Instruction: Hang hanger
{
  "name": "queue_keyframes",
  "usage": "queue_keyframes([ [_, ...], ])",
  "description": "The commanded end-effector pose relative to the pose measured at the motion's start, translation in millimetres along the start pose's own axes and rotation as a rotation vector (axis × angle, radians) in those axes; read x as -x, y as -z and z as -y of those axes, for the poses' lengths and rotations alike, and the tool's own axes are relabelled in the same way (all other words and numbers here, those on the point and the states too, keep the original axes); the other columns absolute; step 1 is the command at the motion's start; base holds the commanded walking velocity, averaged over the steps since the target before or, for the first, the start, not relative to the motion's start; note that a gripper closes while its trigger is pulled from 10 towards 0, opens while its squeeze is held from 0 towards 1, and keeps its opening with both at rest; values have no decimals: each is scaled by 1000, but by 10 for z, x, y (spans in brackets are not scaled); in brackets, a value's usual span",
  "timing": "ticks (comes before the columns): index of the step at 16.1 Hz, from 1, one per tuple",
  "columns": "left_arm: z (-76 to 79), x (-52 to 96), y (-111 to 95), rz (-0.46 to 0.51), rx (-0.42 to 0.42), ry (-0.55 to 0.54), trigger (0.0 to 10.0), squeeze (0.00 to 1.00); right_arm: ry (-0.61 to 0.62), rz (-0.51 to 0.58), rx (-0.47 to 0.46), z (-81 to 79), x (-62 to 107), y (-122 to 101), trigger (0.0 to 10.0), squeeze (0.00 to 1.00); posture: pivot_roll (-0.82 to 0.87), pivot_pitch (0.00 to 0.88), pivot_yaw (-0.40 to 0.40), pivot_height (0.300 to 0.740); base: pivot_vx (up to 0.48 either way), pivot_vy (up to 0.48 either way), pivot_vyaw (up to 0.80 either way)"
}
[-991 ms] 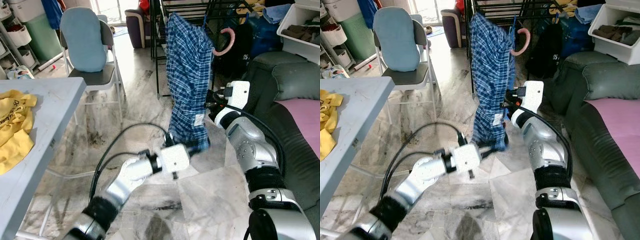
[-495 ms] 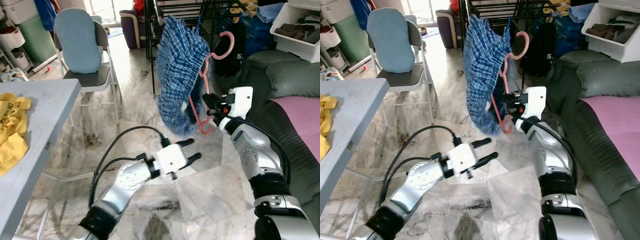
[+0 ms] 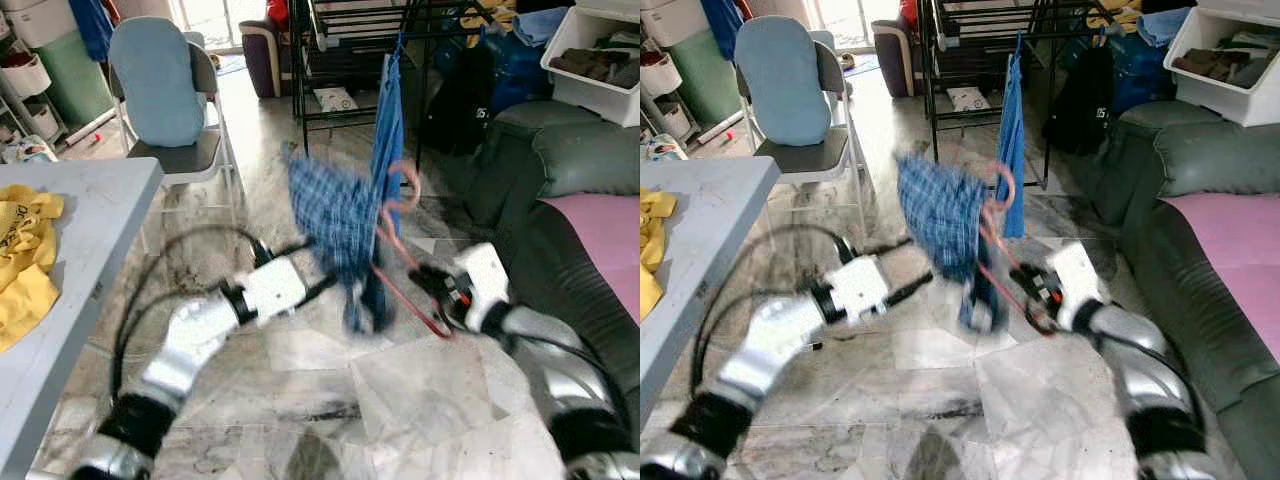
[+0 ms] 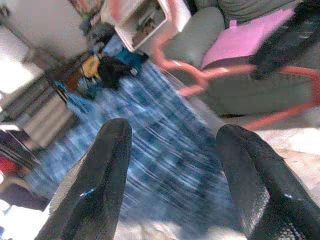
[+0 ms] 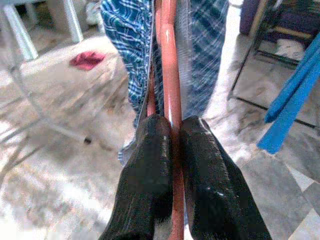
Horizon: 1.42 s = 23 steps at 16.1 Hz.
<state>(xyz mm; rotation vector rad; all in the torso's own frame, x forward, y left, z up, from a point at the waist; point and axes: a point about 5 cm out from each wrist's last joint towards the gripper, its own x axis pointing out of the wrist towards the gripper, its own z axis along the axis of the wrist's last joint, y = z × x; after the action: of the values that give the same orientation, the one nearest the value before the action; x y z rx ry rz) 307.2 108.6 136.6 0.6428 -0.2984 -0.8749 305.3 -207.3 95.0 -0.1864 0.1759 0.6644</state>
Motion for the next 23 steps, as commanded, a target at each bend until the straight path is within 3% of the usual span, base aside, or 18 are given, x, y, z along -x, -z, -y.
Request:
queue_keyframes([
  [1, -73, 28, 27, -19, -37, 3, 10000, 1000, -52, 38, 50, -15, 21, -95, 10000, 0, -103, 0, 20, 740, 0, 0, 0],
  [4, -161, 59, 82, -44, -132, 67, 10000, 1000, -151, -38, 102, -26, 185, 15, 10000, 0, -109, 0, 40, 740, 0, 0, 0],
  [6, -160, 61, 111, -57, -189, 126, 10000, 1000, -189, -48, 190, -36, 224, -14, 10000, 0, -113, 0, 48, 740, 0, 0, 0],
  [7, -150, 60, 158, -82, -222, 174, 10000, 1000, -216, -43, 309, -26, 244, -96, 10000, 0, -118, 0, 55, 740, 0, 0, 0],
  [13, -121, 27, 224, -100, -265, 242, 10000, 1000, -311, -22, 558, -55, 235, -299, 10000, 0, -124, 0, 66, 740, 0, 0, 0],
  [15, -140, 4, 233, -107, -281, 247, 10000, 1000, -314, -17, 598, -47, 233, -321, 10000, 0, -124, 0, 66, 740, 0, 0, 0],
  [16, -142, -5, 236, -108, -287, 257, 10000, 702, -315, -14, 618, -47, 231, -330, 10000, 0, -123, 0, 66, 740, 0, 0, 0],
  [17, -167, -21, 255, -124, -277, 275, 2353, 0, -318, -4, 664, -55, 216, -361, 10000, 0, -126, 0, 68, 740, 0, 0, 0],
  [18, -176, -27, 266, -134, -267, 289, 0, 0, -315, 3, 687, -59, 208, -381, 10000, 0, -126, 0, 68, 740, 0, 0, 0],
  [23, -227, -46, 342, -217, -269, 397, 0, 0, -290, 19, 762, -40, 184, -414, 10000, 0, -127, 0, 68, 740, 0, 0, 0],
])
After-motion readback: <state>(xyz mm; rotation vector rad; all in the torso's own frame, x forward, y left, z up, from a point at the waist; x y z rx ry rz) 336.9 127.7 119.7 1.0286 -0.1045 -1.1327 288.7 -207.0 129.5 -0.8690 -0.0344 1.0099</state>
